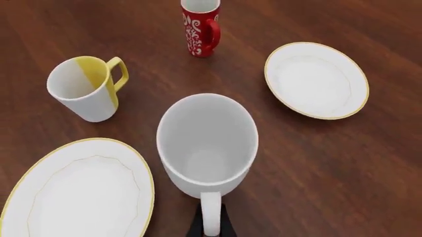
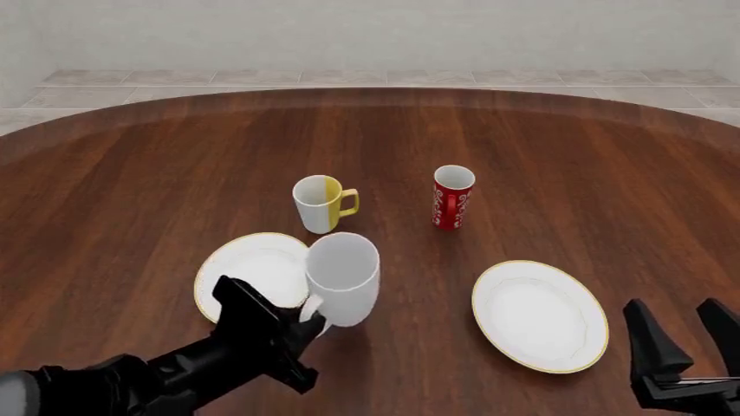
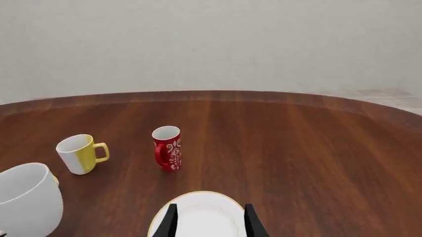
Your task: Put the white mug on the left plate.
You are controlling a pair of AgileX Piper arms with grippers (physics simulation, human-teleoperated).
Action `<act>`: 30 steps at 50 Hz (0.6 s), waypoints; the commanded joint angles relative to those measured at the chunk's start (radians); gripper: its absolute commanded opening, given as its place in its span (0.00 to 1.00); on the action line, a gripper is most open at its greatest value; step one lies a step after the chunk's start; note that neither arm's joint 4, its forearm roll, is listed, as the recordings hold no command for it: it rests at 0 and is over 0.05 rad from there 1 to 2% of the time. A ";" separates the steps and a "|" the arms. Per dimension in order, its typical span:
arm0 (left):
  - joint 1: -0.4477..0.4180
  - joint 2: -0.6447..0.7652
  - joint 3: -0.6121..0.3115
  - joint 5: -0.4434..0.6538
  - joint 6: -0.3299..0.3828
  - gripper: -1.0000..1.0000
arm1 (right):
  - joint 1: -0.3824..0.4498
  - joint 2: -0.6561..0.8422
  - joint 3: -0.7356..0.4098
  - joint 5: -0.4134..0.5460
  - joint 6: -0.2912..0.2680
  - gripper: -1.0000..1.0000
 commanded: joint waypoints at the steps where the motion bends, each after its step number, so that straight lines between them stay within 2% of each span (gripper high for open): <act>1: 0.006 -0.073 -0.019 0.078 0.004 0.00 | 0.000 -0.010 0.000 0.009 0.003 1.00; 12: 0.012 -0.124 -0.041 0.150 0.008 0.00 | -0.001 -0.054 0.000 0.052 0.004 1.00; 18: 0.045 -0.160 -0.051 0.191 0.016 0.00 | -0.001 -0.072 0.000 0.068 0.005 1.00; 24: 0.049 -0.175 -0.078 0.239 -0.025 0.00 | 0.000 -0.056 0.000 0.055 0.004 1.00; 30: 0.069 -0.194 -0.090 0.270 -0.026 0.00 | 0.002 -0.049 0.000 0.050 0.002 1.00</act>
